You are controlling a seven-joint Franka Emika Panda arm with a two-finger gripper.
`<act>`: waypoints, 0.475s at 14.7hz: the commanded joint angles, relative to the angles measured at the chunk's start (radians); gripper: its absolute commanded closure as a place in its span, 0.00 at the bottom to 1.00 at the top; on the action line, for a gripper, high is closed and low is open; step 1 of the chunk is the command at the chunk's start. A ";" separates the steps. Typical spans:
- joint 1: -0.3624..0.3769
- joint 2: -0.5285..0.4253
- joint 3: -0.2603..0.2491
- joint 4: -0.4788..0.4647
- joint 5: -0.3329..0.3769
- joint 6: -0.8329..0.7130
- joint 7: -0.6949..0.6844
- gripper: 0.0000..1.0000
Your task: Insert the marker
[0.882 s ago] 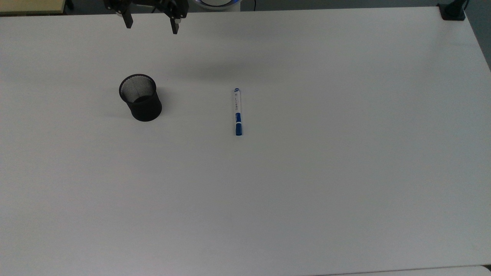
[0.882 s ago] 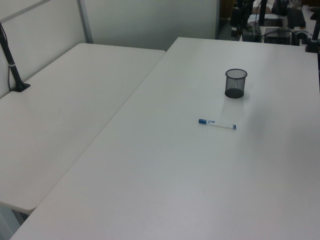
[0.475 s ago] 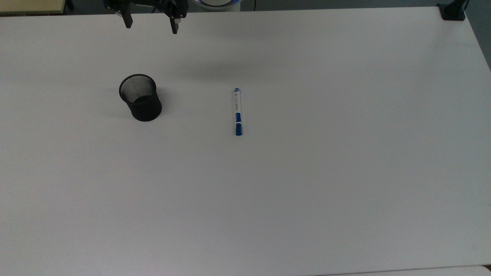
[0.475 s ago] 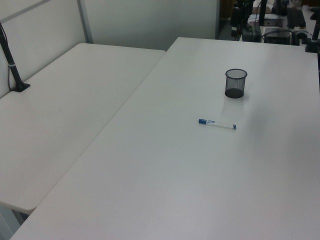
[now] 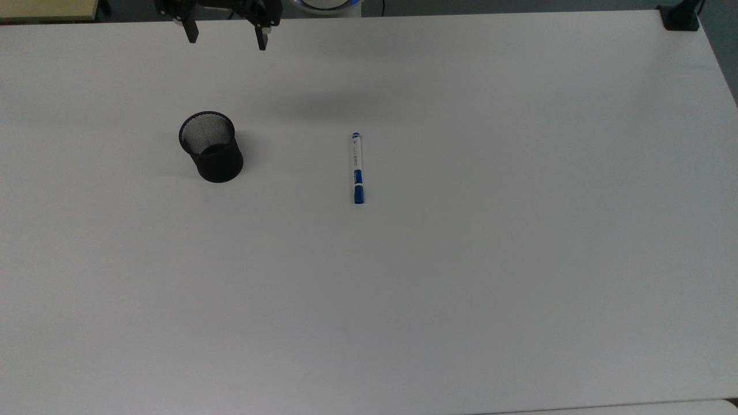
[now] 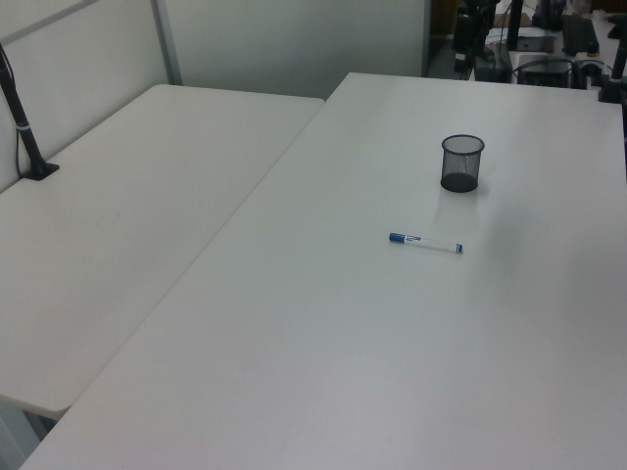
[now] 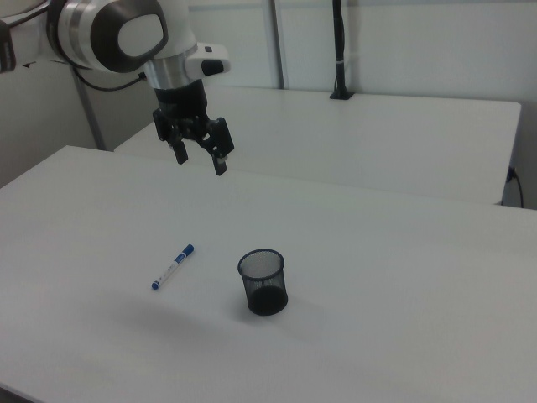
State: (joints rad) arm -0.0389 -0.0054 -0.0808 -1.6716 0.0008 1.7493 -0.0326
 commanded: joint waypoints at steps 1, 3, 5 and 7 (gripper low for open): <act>0.004 -0.011 0.007 -0.055 -0.008 -0.007 -0.210 0.00; 0.004 0.007 0.056 -0.085 -0.016 -0.001 -0.305 0.00; 0.008 0.037 0.079 -0.103 -0.022 0.033 -0.294 0.00; 0.020 0.079 0.120 -0.176 -0.024 0.199 -0.211 0.00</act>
State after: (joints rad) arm -0.0343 0.0410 0.0037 -1.7695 -0.0032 1.7919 -0.3045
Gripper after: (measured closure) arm 0.000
